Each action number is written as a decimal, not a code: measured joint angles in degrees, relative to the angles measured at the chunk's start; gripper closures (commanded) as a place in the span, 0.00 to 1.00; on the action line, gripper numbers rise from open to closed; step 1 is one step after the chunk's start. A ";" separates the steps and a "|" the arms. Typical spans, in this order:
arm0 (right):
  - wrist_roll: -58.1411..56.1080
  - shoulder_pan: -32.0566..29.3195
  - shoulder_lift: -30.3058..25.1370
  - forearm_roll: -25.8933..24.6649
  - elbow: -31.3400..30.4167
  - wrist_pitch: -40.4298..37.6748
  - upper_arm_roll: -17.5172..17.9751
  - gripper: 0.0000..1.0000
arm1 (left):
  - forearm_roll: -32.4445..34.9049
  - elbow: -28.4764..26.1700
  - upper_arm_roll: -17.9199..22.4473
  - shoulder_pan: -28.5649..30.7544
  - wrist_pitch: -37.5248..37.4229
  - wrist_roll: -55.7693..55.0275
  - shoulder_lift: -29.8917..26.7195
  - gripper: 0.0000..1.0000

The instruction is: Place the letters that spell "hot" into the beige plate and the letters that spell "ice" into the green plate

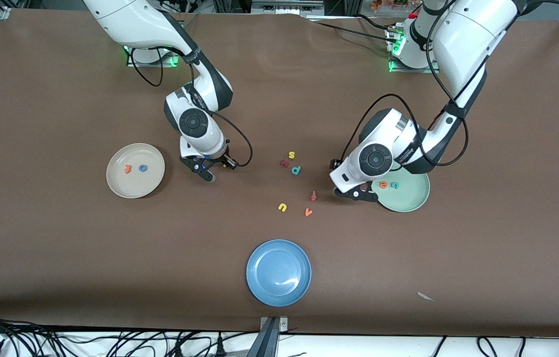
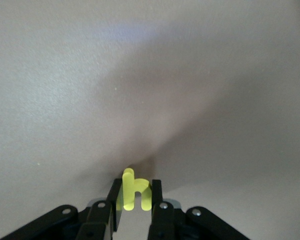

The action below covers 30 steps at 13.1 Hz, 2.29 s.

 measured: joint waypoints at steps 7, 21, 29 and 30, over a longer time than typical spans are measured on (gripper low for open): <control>-25.34 -0.27 -4.54 -0.07 11.11 -27.99 -11.64 0.81 | 2.50 -2.64 -0.16 -2.78 5.06 2.25 2.14 0.26; -56.09 -1.16 -3.82 5.45 -1.24 -18.15 -24.02 0.79 | 9.80 -4.66 -0.28 -3.45 9.02 8.58 3.53 1.00; -59.03 -1.16 -1.86 8.40 -0.98 -16.52 -24.06 0.02 | 9.80 -1.64 -0.04 1.17 -2.46 16.37 -1.57 1.00; -59.04 -1.16 -2.30 8.42 -0.43 -16.86 -24.23 0.02 | 9.80 -1.65 0.08 3.14 -2.82 19.05 -2.03 1.00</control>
